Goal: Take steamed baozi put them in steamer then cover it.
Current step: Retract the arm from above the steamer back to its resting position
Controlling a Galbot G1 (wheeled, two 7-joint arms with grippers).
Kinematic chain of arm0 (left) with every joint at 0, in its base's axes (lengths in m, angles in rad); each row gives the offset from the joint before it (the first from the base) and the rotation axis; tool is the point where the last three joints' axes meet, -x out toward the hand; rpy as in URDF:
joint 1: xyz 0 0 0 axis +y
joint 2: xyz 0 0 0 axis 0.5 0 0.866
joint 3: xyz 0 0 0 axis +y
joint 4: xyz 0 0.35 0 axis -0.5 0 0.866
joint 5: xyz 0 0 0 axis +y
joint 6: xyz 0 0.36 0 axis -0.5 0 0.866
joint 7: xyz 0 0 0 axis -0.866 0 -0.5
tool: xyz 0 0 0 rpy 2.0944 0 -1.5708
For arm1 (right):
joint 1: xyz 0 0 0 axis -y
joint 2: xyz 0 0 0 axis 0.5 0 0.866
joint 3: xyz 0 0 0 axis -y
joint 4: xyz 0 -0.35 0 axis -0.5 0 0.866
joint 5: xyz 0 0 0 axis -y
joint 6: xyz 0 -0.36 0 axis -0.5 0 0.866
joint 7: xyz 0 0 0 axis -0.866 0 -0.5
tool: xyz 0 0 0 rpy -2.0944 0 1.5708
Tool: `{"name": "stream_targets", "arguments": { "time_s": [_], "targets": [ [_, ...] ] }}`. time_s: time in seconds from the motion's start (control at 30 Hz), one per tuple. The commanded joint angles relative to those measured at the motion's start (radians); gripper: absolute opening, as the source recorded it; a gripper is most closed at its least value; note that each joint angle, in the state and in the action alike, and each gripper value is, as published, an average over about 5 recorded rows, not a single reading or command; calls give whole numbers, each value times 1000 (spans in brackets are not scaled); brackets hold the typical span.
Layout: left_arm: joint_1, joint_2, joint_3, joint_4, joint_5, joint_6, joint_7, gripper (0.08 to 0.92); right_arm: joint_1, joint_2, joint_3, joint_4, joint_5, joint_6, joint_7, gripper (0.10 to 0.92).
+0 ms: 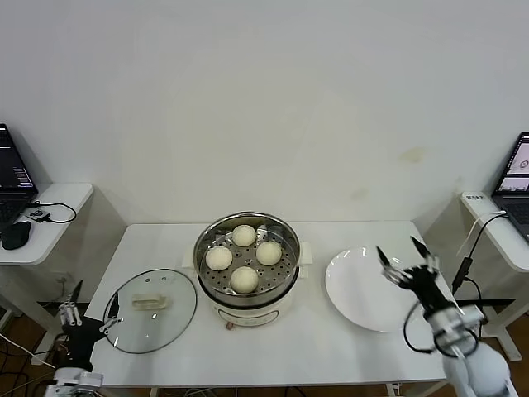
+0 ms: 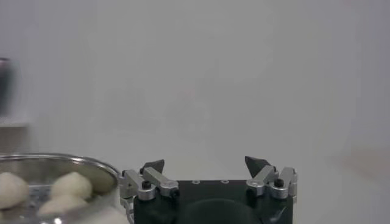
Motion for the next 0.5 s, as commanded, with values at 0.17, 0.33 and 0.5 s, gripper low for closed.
{"name": "stream_targets", "arguments": {
  "time_s": [0.17,0.33,0.5],
  "targets": [
    [-79,54,42,176,616,-27,55,823,-288,168,237,36,-52,73,-20,823],
    [-81,54,81,169,618,-20,57,823,-296,176,247,28,-55,77,-25,823],
    [-128,56,111,201,624,-16,60,823,-299,183,253,24,-55,78,-26,823]
  ]
}}
